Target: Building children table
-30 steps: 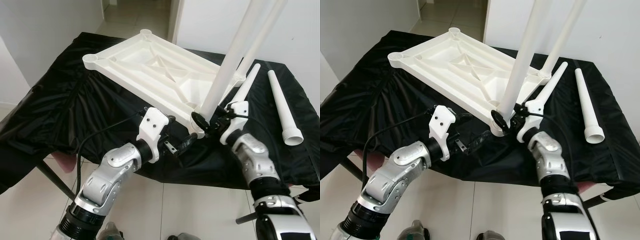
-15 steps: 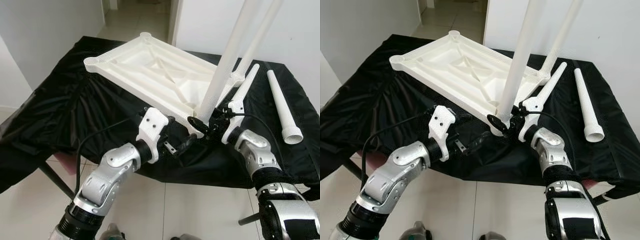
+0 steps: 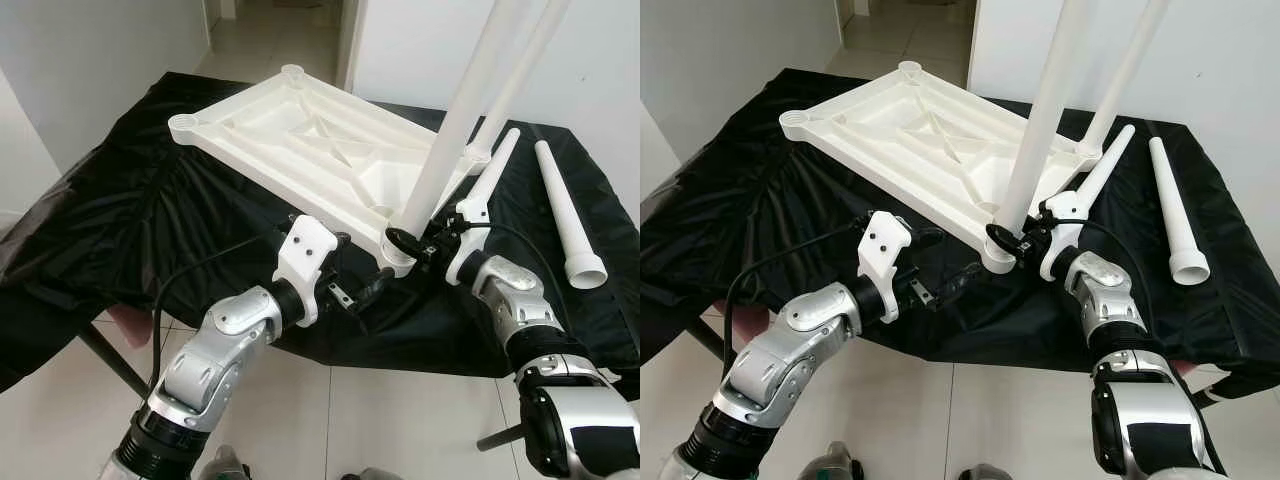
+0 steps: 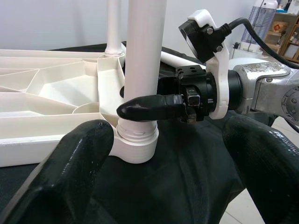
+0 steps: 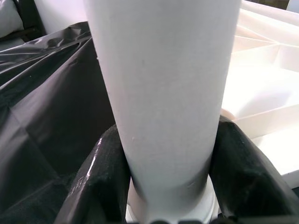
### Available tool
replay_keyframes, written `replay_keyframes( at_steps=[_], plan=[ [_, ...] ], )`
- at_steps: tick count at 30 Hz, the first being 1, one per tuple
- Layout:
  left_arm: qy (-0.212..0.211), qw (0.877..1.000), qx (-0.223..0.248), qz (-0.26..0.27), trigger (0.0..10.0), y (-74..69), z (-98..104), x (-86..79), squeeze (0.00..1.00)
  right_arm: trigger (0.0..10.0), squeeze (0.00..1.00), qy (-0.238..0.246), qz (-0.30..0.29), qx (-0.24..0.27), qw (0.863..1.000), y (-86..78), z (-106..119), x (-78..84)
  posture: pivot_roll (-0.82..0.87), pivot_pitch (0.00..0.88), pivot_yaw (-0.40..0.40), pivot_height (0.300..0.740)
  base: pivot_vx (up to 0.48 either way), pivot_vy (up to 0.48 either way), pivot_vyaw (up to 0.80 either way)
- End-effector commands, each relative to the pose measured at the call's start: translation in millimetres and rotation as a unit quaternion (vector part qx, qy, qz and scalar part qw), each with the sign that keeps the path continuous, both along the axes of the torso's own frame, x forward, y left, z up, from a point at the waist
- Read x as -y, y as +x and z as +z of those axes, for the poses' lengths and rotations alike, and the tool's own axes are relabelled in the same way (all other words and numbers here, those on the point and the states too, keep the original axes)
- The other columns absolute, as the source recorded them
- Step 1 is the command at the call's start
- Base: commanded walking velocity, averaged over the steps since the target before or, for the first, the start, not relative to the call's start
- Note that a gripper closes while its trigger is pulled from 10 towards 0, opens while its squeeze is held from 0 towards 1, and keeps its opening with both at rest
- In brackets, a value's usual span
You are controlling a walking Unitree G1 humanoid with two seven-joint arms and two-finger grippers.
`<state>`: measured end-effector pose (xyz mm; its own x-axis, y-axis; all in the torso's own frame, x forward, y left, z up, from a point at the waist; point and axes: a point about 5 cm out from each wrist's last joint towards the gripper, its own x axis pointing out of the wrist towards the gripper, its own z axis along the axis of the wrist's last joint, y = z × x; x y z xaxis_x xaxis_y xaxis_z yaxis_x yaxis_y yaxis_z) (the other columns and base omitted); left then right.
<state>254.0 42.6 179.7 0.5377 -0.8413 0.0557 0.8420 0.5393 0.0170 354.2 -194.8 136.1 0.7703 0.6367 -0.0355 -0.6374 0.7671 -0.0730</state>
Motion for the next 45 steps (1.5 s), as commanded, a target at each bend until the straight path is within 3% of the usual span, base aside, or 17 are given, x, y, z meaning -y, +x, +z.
replay_keyframes(
  at_steps=[1, 2, 3, 13, 20, 23, 28, 31, 32, 34, 35, 37, 41, 45],
  plan=[
    [0.0, 1.0, 0.002, -0.011, 10.0, -1.7, 2.1, 1.8, 0.0, 0.0, 0.0, 0.0, 0.012, -0.018, 1.0, -2.4, -7.2, -0.7, 0.1, 0.006, -0.043, 0.74, 0.0, 0.0, 0.0],
    [0.0, 1.0, 0.002, -0.011, 10.0, -1.7, 2.1, 1.8, 0.0, 0.0, 0.0, 0.0, 0.012, -0.018, 1.0, -2.4, -7.2, -0.7, 0.1, 0.006, -0.043, 0.74, 0.0, 0.0, 0.0],
    [0.0, 1.0, 0.002, -0.01, 10.0, -1.5, 2.1, 1.9, 0.0, 10.0, 0.0, 0.003, 0.008, -0.02, 1.0, -2.7, -7.7, -0.5, 0.1, 0.007, -0.045, 0.74, 0.0, 0.0, 0.0],
    [-0.002, 1.0, 0.004, -0.008, 10.0, 0.1, 2.6, 3.0, 0.0, 10.0, 0.0, 0.023, -0.076, -0.012, 0.997, -0.5, -9.5, -8.1, 0.1, 0.014, -0.062, 0.74, 0.0, 0.0, 0.0],
    [-0.003, 1.0, 0.004, -0.007, 10.0, -0.1, 2.5, 3.2, 0.0, 10.0, 0.0, 0.036, -0.147, -0.006, 0.988, -0.6, -12.4, -10.8, 0.1, 0.016, -0.06, 0.74, 0.0, 0.0, 0.0],
    [-0.002, 1.0, 0.004, -0.008, 10.0, 0.1, 2.6, 2.3, 0.0, 10.0, 0.0, 0.059, -0.2, -0.004, 0.978, -6.3, -15.3, -19.3, 0.1, 0.017, -0.055, 0.74, 0.0, 0.0, 0.0],
    [-0.001, 1.0, 0.004, -0.009, 10.0, 0.2, 2.6, 2.2, 0.0, 10.0, 0.0, 0.068, -0.228, -0.003, 0.971, -7.2, -15.4, -21.0, 0.1, 0.017, -0.054, 0.74, 0.0, 0.0, 0.0],
    [-0.002, 1.0, 0.004, -0.012, 10.0, 0.7, 2.7, 3.6, 0.0, 10.0, 0.0, 0.097, -0.348, 0.01, 0.932, -10.0, -12.1, -21.8, 0.09, 0.015, -0.05, 0.74, 0.0, 0.0, 0.0],
    [-0.002, 1.0, 0.004, -0.012, 10.0, 0.7, 2.7, 3.6, 0.0, 10.0, 0.0, 0.097, -0.348, 0.01, 0.932, -10.0, -12.1, -21.8, 0.09, 0.015, -0.05, 0.74, 0.0, 0.0, 0.0],
    [-0.002, 1.0, 0.004, -0.014, 10.0, 1.1, 2.8, 4.5, 0.0, 10.0, 0.0, 0.103, -0.41, 0.017, 0.906, -13.9, -11.7, -23.7, 0.08, 0.014, -0.05, 0.74, 0.0, 0.0, 0.0],
    [-0.002, 1.0, 0.004, -0.014, 10.0, 1.1, 2.8, 4.5, 0.0, 10.0, 0.0, 0.103, -0.41, 0.017, 0.906, -13.9, -11.7, -23.7, 0.08, 0.014, -0.05, 0.74, 0.0, 0.0, 0.0],
    [-0.003, 1.0, 0.004, -0.016, 10.0, 1.2, 2.7, 5.8, 0.0, 10.0, 0.0, 0.102, -0.455, 0.015, 0.884, -16.0, -13.6, -25.1, 0.08, 0.013, -0.048, 0.74, 0.0, 0.0, 0.0],
    [-0.004, 1.0, 0.004, -0.016, 10.0, 1.2, 2.7, 6.2, 0.0, 10.0, 0.0, 0.101, -0.465, 0.014, 0.879, -16.8, -13.9, -25.5, 0.08, 0.013, -0.048, 0.74, 0.0, 0.0, 0.0],
    [-0.007, 1.0, 0.003, -0.017, 10.0, 0.3, 2.9, 7.4, 0.0, 10.0, 0.0, 0.099, -0.447, 0.012, 0.889, -15.4, -9.7, -43.2, 0.08, 0.013, -0.053, 0.74, 0.0, 0.0, 0.0]
  ],
)
